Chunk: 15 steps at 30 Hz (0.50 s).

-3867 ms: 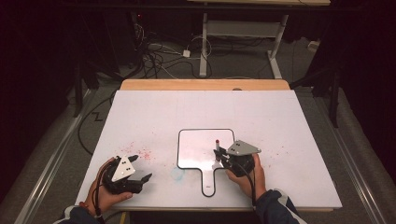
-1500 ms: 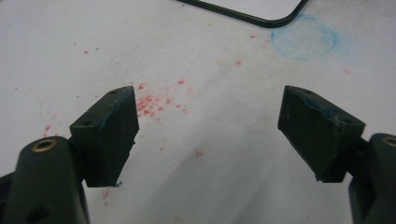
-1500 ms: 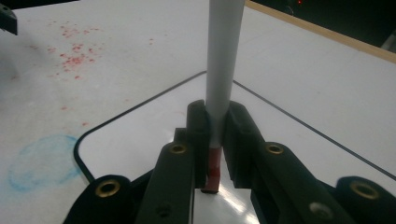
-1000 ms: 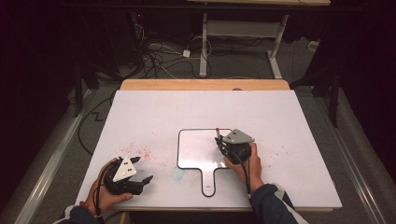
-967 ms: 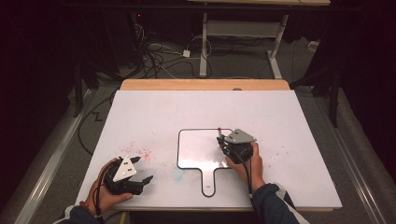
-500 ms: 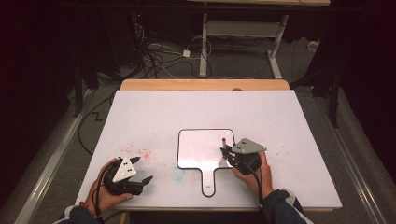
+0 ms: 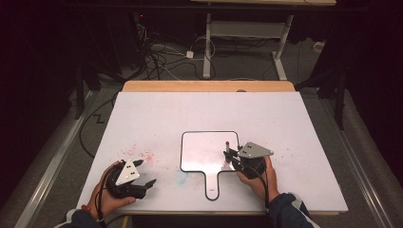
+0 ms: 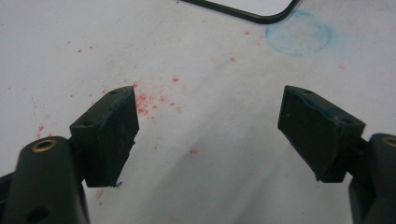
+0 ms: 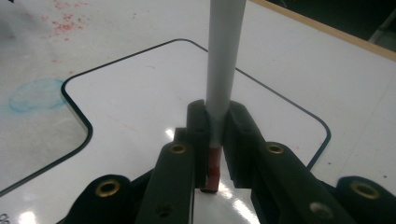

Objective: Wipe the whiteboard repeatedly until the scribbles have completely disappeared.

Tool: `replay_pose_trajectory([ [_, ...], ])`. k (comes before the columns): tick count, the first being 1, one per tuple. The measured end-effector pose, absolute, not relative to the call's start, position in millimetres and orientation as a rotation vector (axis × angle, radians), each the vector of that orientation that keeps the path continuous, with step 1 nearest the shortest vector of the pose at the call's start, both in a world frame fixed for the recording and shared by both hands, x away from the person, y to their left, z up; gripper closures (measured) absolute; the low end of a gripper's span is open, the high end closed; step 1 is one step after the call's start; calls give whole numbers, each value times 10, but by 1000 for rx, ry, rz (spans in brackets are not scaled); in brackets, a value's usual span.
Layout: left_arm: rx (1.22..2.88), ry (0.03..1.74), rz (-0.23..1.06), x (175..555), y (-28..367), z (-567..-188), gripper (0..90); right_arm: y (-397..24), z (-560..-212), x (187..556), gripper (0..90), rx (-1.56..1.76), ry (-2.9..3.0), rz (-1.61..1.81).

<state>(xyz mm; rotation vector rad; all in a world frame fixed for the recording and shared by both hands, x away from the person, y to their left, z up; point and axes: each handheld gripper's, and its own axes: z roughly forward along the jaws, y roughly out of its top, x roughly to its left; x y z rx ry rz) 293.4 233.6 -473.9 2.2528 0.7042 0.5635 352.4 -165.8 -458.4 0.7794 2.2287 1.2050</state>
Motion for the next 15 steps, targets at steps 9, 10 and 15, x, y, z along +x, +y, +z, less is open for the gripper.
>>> replay_pose_trajectory([
  [9,2255,707,562,2945,2336,-4740,195,-1714,-4585,3529,820,830,2214,1216],
  [10,2255,704,562,2943,2334,-4739,195,-1684,-4586,3499,820,824,2226,1231],
  [15,2248,705,559,2934,2338,-4734,195,-1547,-4590,3318,820,760,2282,1267],
])
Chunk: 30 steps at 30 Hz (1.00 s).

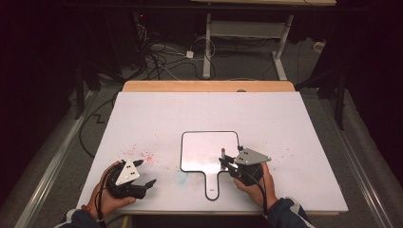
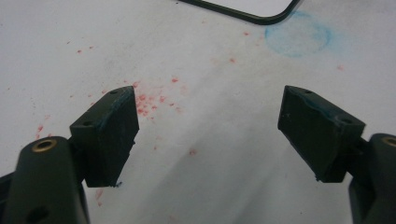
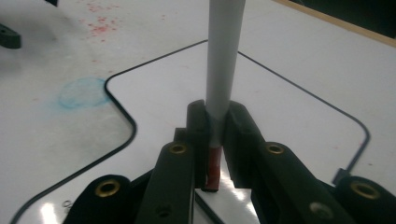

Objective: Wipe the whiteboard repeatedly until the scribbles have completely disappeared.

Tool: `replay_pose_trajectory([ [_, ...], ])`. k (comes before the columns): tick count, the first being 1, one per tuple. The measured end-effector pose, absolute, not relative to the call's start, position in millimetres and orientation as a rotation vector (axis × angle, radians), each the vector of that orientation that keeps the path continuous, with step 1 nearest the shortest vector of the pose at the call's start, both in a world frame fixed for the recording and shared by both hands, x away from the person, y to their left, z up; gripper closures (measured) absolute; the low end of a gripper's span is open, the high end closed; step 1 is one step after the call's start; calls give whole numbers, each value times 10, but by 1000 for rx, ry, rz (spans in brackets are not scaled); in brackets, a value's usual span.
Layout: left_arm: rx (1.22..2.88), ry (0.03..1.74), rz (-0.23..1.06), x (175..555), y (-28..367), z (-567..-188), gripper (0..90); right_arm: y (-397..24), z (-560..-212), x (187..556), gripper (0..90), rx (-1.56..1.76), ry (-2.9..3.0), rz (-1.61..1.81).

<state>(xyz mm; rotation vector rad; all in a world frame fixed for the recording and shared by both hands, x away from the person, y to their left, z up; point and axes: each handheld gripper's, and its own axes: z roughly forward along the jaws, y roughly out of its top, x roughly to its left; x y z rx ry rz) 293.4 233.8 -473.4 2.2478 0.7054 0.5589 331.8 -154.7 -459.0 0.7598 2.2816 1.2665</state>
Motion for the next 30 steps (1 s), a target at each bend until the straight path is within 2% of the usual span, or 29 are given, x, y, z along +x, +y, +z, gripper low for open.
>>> replay_pose_trajectory([
  [6,2248,701,559,2930,2327,-4732,195,-1563,-4596,3332,820,765,2265,1256],
  [16,2254,696,558,2932,2319,-4733,195,-1831,-4603,3536,821,862,2163,1203],
  [26,2251,694,557,2921,2316,-4727,195,-1560,-4615,3270,819,748,2264,1282],
  [30,2256,684,557,2919,2307,-4728,195,-1573,-4627,3304,820,765,2260,1309],
])
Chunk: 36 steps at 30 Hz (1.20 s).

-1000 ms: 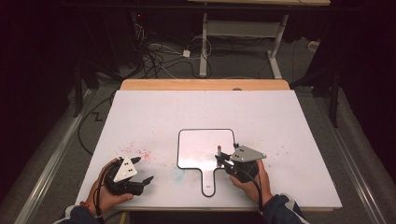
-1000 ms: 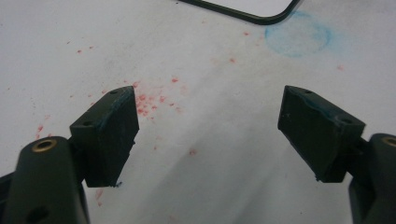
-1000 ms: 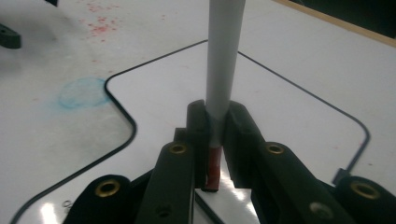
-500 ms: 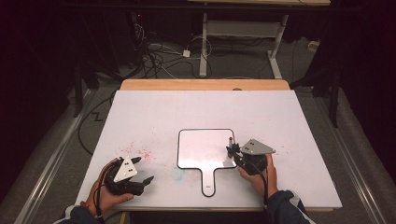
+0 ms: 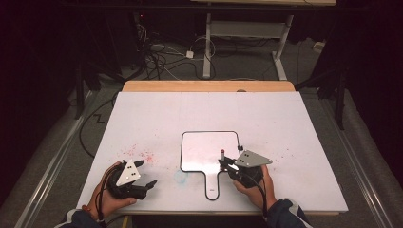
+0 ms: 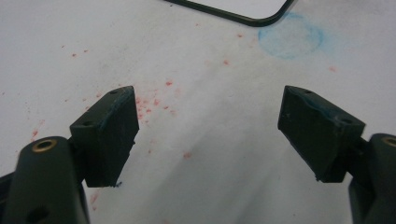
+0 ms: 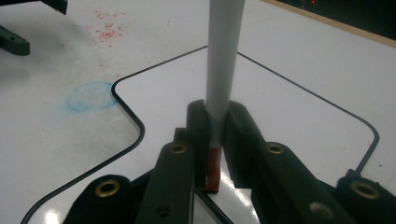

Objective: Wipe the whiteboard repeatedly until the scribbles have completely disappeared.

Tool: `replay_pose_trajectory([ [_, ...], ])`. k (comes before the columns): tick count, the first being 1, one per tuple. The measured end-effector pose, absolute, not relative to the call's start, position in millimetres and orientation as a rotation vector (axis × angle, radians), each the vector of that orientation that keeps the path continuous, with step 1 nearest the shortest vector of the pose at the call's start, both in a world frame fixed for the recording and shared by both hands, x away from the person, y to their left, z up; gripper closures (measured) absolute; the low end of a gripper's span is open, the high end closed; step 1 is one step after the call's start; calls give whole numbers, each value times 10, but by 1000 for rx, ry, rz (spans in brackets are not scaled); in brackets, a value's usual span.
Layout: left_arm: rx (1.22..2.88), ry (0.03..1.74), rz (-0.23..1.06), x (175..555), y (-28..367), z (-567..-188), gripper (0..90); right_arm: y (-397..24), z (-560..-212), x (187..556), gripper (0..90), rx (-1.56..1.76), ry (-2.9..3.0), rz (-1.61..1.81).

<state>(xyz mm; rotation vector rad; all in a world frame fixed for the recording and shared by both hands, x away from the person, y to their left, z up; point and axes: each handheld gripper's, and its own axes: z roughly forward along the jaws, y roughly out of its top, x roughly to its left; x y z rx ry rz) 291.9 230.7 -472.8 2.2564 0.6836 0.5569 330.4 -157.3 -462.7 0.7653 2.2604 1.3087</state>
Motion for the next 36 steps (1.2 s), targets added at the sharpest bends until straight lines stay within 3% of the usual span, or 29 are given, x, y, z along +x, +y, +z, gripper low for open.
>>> replay_pose_trajectory([
  [6,2261,678,554,2923,2294,-4733,195,-1637,-4628,3440,820,817,2206,1274],
  [16,2260,680,554,2922,2298,-4733,195,-1391,-4632,3320,820,705,2270,1290],
  [24,2257,676,555,2920,2301,-4727,195,-1663,-4604,3526,820,852,2171,1195],
  [36,2254,679,562,2911,2313,-4720,195,-1926,-4573,3529,820,910,2157,1164],
])
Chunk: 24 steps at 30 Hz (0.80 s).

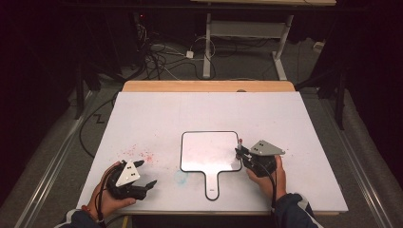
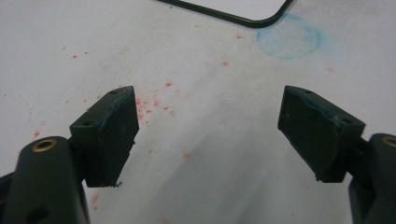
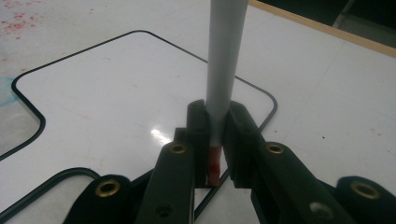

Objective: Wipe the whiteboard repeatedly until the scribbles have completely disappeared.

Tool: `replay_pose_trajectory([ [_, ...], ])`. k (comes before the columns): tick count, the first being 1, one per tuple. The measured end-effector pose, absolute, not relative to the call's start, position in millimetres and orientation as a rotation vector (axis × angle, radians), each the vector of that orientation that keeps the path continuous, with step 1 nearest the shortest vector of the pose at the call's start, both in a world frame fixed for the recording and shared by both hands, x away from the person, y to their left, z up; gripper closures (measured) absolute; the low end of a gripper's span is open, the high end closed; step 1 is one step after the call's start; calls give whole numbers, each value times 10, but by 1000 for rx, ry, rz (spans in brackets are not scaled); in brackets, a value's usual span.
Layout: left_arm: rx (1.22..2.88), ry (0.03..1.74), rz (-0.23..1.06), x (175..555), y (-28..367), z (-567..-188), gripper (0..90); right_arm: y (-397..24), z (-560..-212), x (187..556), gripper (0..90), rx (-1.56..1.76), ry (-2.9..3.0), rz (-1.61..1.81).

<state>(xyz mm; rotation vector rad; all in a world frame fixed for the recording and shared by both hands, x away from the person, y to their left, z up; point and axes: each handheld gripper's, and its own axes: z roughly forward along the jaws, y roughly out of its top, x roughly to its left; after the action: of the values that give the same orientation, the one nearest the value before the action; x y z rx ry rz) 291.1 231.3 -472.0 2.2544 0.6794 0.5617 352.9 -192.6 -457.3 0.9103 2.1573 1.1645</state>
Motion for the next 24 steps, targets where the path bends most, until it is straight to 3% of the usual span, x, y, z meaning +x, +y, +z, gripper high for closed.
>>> replay_pose_trajectory([
  [8,2244,681,574,2901,2317,-4709,195,-1864,-4559,3326,820,878,2210,1175],
  [24,2231,677,585,2924,2323,-4705,195,-2100,-4388,3378,818,983,2174,1219],
])
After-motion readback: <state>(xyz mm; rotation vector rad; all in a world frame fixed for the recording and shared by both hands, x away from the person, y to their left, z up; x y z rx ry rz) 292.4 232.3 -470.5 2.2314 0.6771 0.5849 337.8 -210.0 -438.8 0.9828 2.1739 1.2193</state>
